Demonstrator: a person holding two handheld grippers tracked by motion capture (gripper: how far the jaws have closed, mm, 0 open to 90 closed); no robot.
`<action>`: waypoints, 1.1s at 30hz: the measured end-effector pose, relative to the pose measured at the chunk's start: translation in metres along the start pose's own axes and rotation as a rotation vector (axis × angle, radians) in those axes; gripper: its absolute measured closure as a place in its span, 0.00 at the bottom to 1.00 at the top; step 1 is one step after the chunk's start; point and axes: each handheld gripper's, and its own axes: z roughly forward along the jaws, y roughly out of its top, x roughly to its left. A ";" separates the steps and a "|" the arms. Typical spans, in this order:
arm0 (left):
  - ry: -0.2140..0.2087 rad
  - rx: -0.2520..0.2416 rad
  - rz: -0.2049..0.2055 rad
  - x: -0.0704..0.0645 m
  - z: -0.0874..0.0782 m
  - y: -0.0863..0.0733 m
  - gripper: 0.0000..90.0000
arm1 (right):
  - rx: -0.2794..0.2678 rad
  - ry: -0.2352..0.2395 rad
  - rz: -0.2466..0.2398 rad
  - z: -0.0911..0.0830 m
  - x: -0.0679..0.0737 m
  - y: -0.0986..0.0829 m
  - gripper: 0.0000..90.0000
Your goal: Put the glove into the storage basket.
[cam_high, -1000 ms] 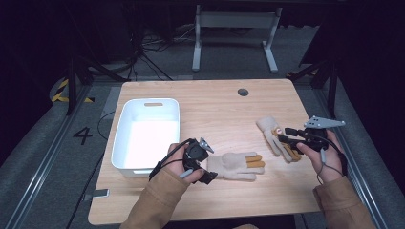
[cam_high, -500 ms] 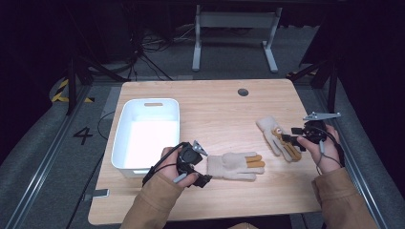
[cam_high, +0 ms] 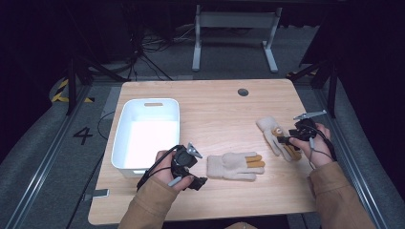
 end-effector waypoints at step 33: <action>0.013 -0.009 -0.034 0.004 -0.006 -0.009 0.28 | 0.007 -0.025 -0.078 0.025 -0.002 0.002 0.77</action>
